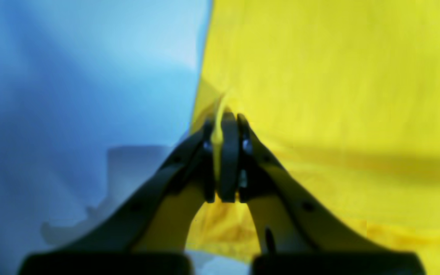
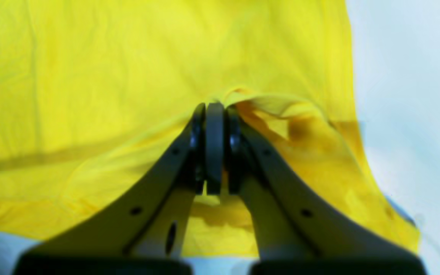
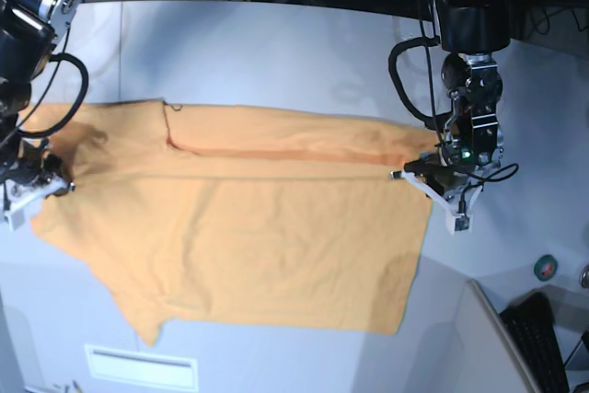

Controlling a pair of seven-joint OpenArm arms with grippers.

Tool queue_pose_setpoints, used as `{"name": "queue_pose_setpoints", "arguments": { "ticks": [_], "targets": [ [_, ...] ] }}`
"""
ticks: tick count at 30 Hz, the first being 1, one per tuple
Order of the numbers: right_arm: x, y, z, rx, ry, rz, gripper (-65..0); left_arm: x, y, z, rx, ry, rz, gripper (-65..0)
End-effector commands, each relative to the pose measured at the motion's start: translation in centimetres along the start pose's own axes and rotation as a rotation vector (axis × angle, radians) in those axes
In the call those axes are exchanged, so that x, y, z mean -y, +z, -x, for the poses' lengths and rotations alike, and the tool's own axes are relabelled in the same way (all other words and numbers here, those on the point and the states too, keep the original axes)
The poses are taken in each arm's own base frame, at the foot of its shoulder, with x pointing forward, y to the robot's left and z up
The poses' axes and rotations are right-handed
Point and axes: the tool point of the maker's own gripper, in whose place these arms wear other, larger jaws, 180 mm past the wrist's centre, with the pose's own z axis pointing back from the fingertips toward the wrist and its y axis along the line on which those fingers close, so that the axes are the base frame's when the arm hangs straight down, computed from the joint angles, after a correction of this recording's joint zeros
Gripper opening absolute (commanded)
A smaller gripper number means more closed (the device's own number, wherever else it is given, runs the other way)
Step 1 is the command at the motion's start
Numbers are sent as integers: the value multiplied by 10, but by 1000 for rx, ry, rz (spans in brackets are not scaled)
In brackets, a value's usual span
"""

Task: Layout the t-shirt on the table in an organized manner, then fold the t-shirt properly
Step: 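Regrasp the shirt edge with both grippers and pull it flat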

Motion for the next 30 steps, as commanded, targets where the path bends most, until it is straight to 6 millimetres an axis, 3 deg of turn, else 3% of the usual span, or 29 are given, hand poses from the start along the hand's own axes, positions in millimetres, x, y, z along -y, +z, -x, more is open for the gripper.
{"name": "queue_pose_setpoints", "arguments": {
  "ticks": [1, 8, 9, 11, 13, 15, 16, 18, 20, 23, 26, 30],
  "targets": [
    [0, 5, -26, 70, 9, -3, -650, -6, 1, -24, 68, 5, -18, -650],
    [-3, 3, -28, 83, 0, -9, -650, -4, 0, -34, 85, 16, -12, -650],
    [-2, 4, -29, 85, -9, 0, -603, -4, 1, -36, 92, 18, -12, -630],
    [3, 4, -30, 90, -41, 24, -438, -7, 2, -39, 100, 26, -16, -482],
    [5, 6, -34, 110, -52, 34, -344, -7, 3, -53, 149, 31, -17, -352],
    [14, 19, -50, 212, -82, 53, -345, -9, 5, -64, 214, 36, -20, -239],
    [16, 24, -47, 248, -101, 57, -345, -14, 8, -73, 261, 49, -30, -201],
    [18, 43, -55, 323, -91, 79, -342, -30, 16, -75, 317, 79, -58, -161],
    [18, 55, -43, 316, -63, 101, -342, -38, 26, -74, 363, 151, -58, -153],
    [23, 74, -22, 326, -65, 142, -345, -53, 39, -57, 377, 297, -27, -151],
    [42, 95, 7, 363, -185, 202, -339, -65, 47, -21, 341, 426, 13, -151],
    [58, 104, 55, 332, -304, 256, -266, -67, 52, 24, 266, 527, 45, -151]
  ]
}}
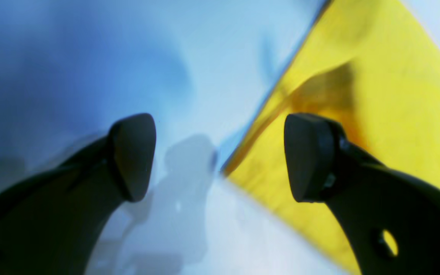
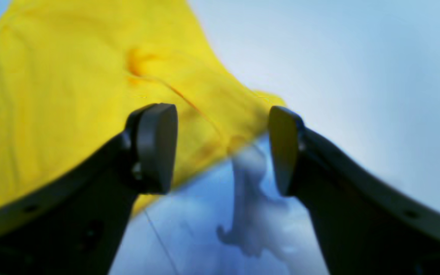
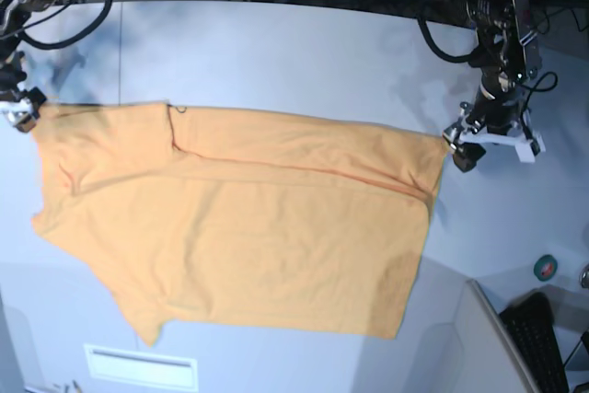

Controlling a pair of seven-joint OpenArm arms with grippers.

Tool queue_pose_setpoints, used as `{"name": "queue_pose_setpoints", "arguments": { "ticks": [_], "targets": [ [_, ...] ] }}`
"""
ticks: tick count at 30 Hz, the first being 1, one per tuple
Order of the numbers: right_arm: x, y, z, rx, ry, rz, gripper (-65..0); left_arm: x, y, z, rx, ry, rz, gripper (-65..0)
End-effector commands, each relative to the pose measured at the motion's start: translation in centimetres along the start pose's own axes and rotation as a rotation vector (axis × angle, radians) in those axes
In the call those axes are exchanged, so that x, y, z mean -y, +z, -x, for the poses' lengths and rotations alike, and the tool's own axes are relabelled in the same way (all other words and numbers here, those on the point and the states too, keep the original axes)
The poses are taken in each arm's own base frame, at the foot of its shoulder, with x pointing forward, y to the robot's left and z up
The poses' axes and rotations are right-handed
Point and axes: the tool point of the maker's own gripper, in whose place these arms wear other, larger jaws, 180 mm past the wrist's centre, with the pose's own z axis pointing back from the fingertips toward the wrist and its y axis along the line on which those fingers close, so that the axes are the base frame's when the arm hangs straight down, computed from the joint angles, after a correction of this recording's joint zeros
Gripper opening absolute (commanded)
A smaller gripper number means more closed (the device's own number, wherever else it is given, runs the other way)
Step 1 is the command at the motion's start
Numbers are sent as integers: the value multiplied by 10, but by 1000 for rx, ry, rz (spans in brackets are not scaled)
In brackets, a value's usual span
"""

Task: Layout the t-shirt on the table in an organized manner, then fold the t-shirt properly
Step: 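Regrasp the shirt edge with both grippers and pull it flat, then lift the shirt edge with both grippers and shake it out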

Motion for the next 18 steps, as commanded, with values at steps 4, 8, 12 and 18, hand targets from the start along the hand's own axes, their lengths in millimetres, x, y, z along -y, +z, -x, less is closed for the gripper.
{"name": "queue_pose_setpoints", "arguments": {
  "ticks": [4, 8, 12, 18],
  "targets": [
    [10, -2, 20, -23, -60, 1, -260, 1, 1, 0, 14, 9, 14, -151],
    [22, -16, 33, -51, -216, -39, -260, 15, -9, 23, -53, -16, 74, -161],
    [25, -34, 30, -70, -300, -75, -260, 16, -21, 39, -103, -1, 70, -163],
    [17, -60, 30, -80, -366, -97, -263, 18, -30, 42, -118, 21, 64, -165]
  ]
}}
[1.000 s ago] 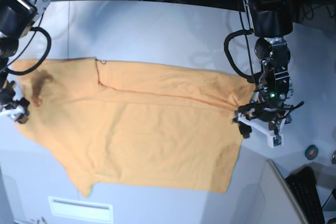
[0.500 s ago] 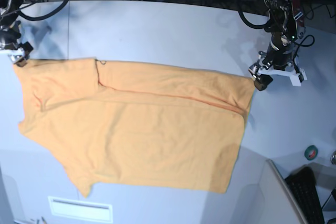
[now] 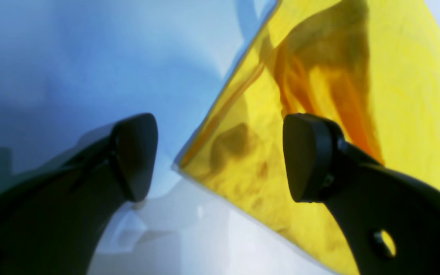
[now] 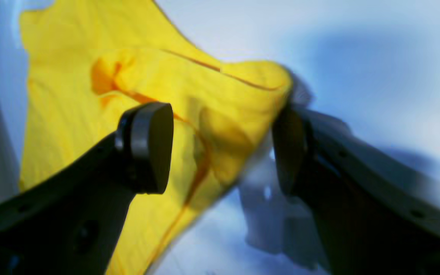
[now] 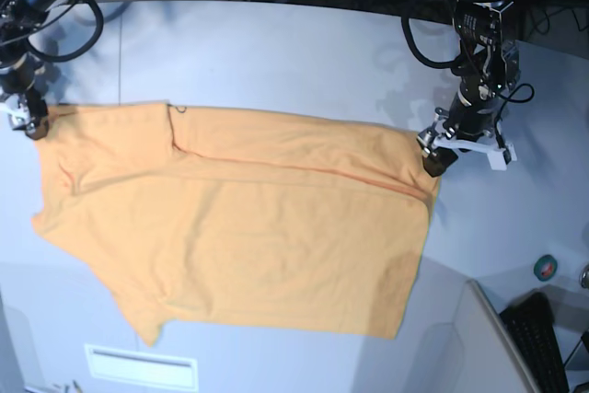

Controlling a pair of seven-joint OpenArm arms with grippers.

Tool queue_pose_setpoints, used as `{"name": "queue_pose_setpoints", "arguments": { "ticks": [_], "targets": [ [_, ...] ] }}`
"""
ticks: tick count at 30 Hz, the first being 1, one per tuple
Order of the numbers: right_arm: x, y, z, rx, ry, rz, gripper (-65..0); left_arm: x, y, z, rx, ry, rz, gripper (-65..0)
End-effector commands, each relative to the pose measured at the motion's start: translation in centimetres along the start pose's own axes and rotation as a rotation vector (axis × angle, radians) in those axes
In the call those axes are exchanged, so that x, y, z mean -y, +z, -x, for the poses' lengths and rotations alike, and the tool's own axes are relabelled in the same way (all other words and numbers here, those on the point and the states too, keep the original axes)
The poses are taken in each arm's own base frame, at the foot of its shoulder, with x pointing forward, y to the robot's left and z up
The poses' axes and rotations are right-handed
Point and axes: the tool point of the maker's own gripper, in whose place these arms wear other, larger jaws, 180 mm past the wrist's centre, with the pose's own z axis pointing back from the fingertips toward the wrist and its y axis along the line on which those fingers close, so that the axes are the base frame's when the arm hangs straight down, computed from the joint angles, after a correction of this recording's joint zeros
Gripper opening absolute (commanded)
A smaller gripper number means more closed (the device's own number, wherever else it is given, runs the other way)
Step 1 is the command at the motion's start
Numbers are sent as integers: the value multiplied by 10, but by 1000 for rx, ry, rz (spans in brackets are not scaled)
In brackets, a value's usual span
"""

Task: Layout the t-shirt on the table in an organized manner, then fold the t-shirt properly
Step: 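Lift the shirt edge with both grippers and shake it out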

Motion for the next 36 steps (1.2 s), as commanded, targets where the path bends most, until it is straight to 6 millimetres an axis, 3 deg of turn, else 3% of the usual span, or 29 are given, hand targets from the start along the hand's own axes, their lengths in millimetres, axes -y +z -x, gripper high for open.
{"name": "queue_pose_setpoints", "arguments": {
  "ticks": [1, 6, 7, 9, 10, 12, 13, 16, 19, 25, 30, 36],
  "targets": [
    [5, -1, 4, -30, 7, 25, -263, -2, 0, 7, -38, 0, -8, -165],
    [3, -10, 4, -27, -16, 20, -266, -1, 0, 7, -38, 0, -8, -173],
    [5, -11, 3, -22, -22, 23, -266, -1, 0, 7, -38, 0, -8, -194],
    [8, -15, 3, -23, -40, 27, -297, -1, -1, 6, -37, 0, -7, -304],
    [10, -16, 1, -22, -44, 31, -353, -2, -1, 8, -41, 1, -9, -388],
    [14, -16, -1, -22, -47, 37, -527, 2, -4, 12, -59, -7, -1, -599],
    [13, -16, -2, -19, -47, 35, -639, 8, -7, 14, -71, -22, 11, -650],
    [5, -19, -6, -16, -48, 22, -650, 26, -10, 20, -98, -73, 53, -650],
    [-5, -10, -28, -12, 13, 13, -650, 39, -5, -6, -39, -114, 89, -650],
    [-44, 19, -73, -9, 165, -18, -650, 71, 18, -58, 12, -172, 103, -650],
    [-97, 38, -118, 57, 177, -45, -650, 130, 43, -116, 108, -243, 220, -650],
    [-167, 43, -171, 116, 235, -126, -650, 191, 48, -181, 178, -266, 314, -650]
  ]
}}
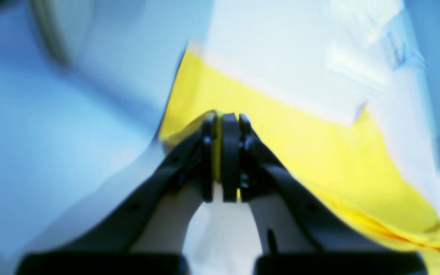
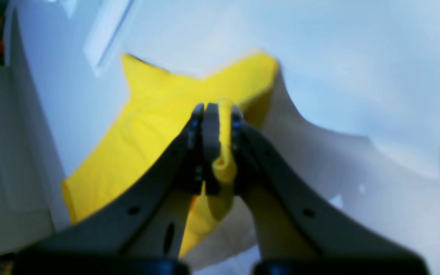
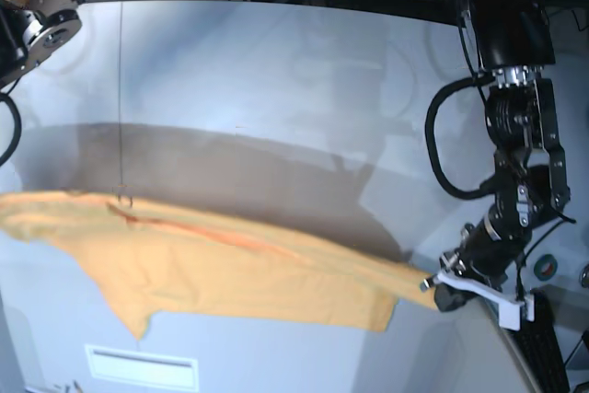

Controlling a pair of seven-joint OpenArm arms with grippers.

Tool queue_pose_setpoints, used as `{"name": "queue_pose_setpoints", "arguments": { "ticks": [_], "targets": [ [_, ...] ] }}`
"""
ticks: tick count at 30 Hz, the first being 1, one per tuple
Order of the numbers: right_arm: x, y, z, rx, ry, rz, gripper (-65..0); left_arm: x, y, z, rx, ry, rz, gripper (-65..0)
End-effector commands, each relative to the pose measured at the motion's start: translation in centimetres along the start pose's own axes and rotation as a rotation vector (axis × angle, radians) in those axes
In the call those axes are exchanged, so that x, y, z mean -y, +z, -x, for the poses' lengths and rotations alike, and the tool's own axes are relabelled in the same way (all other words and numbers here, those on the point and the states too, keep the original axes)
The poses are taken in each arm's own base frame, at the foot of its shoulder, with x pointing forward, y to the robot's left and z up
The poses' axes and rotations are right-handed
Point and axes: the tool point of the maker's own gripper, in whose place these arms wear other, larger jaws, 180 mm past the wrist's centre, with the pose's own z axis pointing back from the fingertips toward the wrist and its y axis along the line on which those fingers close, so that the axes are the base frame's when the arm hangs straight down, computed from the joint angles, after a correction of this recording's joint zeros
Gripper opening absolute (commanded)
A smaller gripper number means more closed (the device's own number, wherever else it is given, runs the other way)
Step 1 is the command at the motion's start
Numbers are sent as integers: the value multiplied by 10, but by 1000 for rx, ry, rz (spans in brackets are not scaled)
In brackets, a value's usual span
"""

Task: Layout the t-shirt on the table in an organized manner, then fold the t-shirt properly
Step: 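Lift the shirt edge with both grippers and shake it out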

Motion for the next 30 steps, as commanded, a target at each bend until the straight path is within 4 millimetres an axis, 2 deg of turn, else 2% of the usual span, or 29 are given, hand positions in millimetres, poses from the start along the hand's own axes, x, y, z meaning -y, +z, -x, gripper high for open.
{"name": "queue_pose_setpoints", "arguments": {
  "ticks": [1, 5, 10, 15, 17, 23, 30],
  "targets": [
    [-16, 2, -29, 71, 26, -27, -650, 4, -1, -25, 58, -12, 10, -650],
    [-50, -17, -54, 97, 47, -71, -650, 11, -18, -67, 112, 9, 24, -650],
    [-90, -38, -86, 128, 60, -132, -650, 14, -38, -108, 142, 48, 29, -650],
    [-129, -47, -123, 164, 102, -175, -650, 44, -55, -145, 153, 3, 71, -650],
    [-144, -46, -137, 187, 118, -190, -650, 55, -59, -162, 164, -7, 85, -650],
    [-170, -39, -176, 256, 119, -222, -650, 87, -66, -213, 226, -53, 114, -650],
    [-204, -15, -224, 332, 150, -260, -650, 116, -68, -268, 335, -82, 130, -650]
  ]
}}
